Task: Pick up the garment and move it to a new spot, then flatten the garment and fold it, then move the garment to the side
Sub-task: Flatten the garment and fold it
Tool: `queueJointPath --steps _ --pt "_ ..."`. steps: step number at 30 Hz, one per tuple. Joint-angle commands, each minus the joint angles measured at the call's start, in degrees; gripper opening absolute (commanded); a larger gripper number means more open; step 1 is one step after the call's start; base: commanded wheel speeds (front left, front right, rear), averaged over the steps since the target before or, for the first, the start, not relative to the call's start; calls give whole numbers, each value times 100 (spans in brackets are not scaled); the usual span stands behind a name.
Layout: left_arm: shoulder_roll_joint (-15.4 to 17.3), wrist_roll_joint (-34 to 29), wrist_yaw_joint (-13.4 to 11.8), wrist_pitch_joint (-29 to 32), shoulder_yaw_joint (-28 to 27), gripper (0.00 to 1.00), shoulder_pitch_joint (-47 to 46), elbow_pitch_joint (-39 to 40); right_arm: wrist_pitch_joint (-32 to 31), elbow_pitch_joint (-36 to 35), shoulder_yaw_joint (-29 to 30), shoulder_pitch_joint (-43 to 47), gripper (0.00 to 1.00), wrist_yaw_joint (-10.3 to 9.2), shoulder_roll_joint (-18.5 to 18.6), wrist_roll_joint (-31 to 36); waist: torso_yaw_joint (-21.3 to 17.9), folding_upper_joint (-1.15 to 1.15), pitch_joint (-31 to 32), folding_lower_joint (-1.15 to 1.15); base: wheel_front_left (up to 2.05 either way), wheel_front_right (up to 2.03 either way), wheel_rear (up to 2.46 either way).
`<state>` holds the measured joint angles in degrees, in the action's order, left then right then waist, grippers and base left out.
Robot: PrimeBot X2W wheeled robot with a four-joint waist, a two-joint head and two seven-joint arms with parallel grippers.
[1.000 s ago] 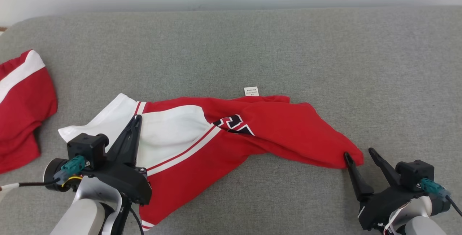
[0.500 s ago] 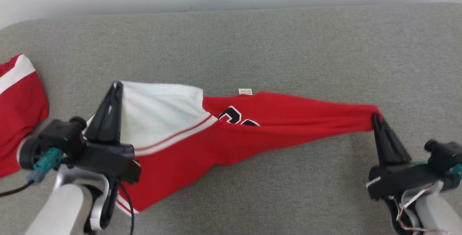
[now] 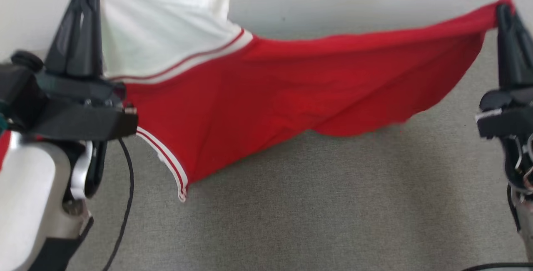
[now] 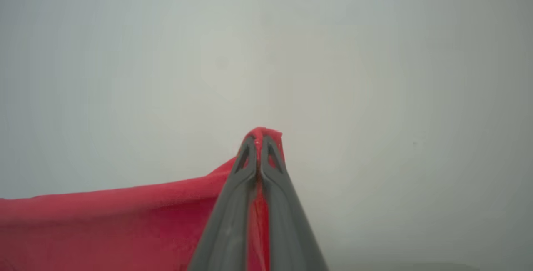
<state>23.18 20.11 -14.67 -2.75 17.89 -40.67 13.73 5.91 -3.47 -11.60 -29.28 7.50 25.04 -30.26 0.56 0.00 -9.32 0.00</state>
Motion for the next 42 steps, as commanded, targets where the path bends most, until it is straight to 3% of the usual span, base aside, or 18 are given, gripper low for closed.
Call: queueJointPath --steps 1,9,23,32,37,42 --pt "17 -69 23 3 -13 0 -163 56 -73 -101 22 -125 0 -1 43 22 -58 0 88 0 0 0 0" --pt "-58 -239 45 40 -4 0 -1090 160 -586 -495 -18 -714 0 -1 160 126 -86 0 266 0 0 0 0" --pt "-245 -49 560 400 315 0 -2508 -824 -689 -42 -144 -1420 0 -1 70 55 -165 0 292 0 0 0 0" --pt "-479 -65 917 -47 409 0 -3566 -2605 -193 1321 -739 -2744 0 -1 -54 -115 -250 0 -40 0 0 0 0" --pt "-612 -205 1149 -437 500 0 -4453 -3924 466 2526 -1138 -3820 0 -1 -270 -236 -303 0 -347 0 0 0 0" --pt "-686 -445 1139 -952 519 0 -5462 -4905 877 3678 -1231 -4957 0 -1 -541 -359 -341 0 -784 0 0 0 0"
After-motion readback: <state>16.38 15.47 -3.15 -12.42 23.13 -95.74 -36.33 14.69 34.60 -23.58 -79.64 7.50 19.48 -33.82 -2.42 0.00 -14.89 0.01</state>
